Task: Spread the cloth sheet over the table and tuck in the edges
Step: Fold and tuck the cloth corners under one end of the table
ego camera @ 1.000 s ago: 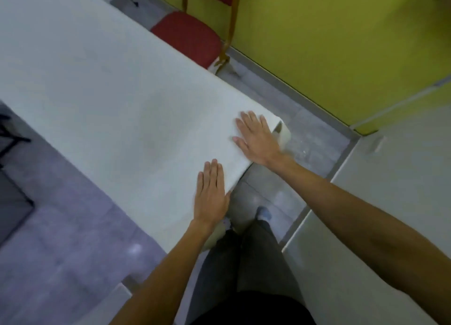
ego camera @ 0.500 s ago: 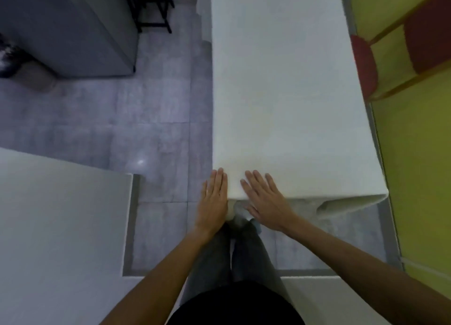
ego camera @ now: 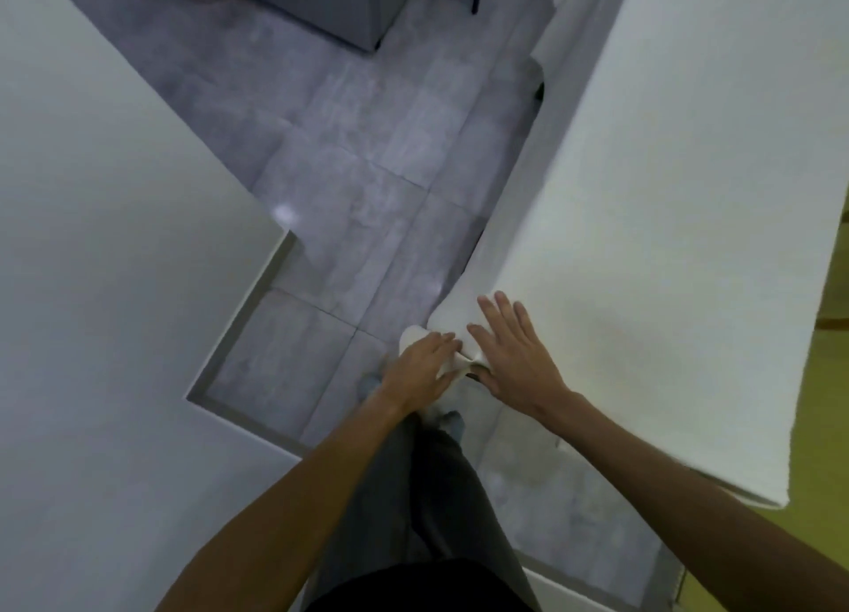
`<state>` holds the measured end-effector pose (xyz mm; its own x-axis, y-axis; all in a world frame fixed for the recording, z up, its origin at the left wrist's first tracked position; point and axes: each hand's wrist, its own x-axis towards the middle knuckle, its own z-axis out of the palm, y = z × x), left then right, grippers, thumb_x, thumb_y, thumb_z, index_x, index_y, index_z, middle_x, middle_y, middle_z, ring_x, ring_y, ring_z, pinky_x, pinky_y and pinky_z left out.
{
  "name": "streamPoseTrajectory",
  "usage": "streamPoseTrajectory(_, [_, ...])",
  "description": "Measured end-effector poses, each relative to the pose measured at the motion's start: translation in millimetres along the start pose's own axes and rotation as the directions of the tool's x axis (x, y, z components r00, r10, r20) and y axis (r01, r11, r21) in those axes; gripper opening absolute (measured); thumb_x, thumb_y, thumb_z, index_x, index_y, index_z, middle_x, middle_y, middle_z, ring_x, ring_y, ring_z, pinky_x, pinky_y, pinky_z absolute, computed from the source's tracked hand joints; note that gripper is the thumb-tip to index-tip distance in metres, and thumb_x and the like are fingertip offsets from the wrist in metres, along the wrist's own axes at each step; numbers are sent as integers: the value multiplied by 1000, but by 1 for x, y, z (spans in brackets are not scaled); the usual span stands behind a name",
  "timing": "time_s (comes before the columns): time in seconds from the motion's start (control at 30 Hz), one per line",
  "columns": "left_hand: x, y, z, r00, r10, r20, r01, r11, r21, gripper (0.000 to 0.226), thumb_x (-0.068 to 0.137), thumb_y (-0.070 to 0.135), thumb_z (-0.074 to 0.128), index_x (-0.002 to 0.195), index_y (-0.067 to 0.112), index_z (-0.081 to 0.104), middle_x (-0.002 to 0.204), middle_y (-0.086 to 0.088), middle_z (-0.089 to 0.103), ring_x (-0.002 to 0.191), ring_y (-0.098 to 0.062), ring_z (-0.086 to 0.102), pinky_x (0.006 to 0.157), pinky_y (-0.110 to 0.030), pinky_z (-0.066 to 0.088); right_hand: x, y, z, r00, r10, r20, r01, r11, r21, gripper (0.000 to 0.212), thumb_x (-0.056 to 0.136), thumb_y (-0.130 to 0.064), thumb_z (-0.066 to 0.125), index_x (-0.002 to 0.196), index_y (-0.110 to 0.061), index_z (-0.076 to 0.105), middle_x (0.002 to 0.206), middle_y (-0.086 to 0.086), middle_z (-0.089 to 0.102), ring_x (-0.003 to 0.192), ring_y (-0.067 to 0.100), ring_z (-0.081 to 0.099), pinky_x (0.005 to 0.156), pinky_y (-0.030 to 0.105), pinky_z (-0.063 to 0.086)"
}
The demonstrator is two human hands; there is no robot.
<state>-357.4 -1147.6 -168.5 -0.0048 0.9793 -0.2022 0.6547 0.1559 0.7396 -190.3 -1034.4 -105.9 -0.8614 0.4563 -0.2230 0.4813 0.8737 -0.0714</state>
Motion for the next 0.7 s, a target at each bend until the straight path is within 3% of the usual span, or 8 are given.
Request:
streamPoseTrajectory(0.17, [16, -2, 4, 999, -26, -18, 25, 999, -44, 25, 90, 32, 66, 109, 16, 61, 108, -3, 68, 97, -17, 63, 89, -34, 52, 12, 1, -7, 997, -76, -6, 76, 997, 5, 31, 84, -38, 73, 104, -16, 67, 143, 19, 51, 145, 46, 29, 115, 66, 24])
streamPoseTrajectory(0.3, [21, -12, -8, 998, 16, 54, -20, 997, 75, 22, 89, 36, 66, 95, 14, 67, 95, -4, 71, 84, -17, 65, 81, -32, 53, 23, 7, -12, 982, -182, 47, 183, 983, -21, 27, 81, -38, 72, 96, -17, 70, 123, 10, 66, 139, 38, 42, 116, 66, 23])
streamPoseTrajectory(0.5, [3, -39, -5, 955, -102, 277, 46, 979, 198, 25, 94, 33, 55, 101, 14, 70, 107, -6, 63, 94, -22, 63, 80, -36, 52, 38, 5, -16, 929, -242, 281, 282, 953, -113, 27, 85, -41, 56, 95, -24, 75, 100, -2, 73, 123, 28, 55, 118, 63, 14])
streamPoseTrajectory(0.7, [-34, -33, 19, 971, -211, 113, 193, 970, 147, 22, 95, 29, 52, 103, 15, 67, 103, -9, 68, 93, -23, 64, 79, -36, 50, 43, 8, -18, 908, -343, 242, 362, 931, -39, 30, 88, -37, 47, 96, -34, 75, 97, -14, 73, 105, 18, 62, 113, 56, 20])
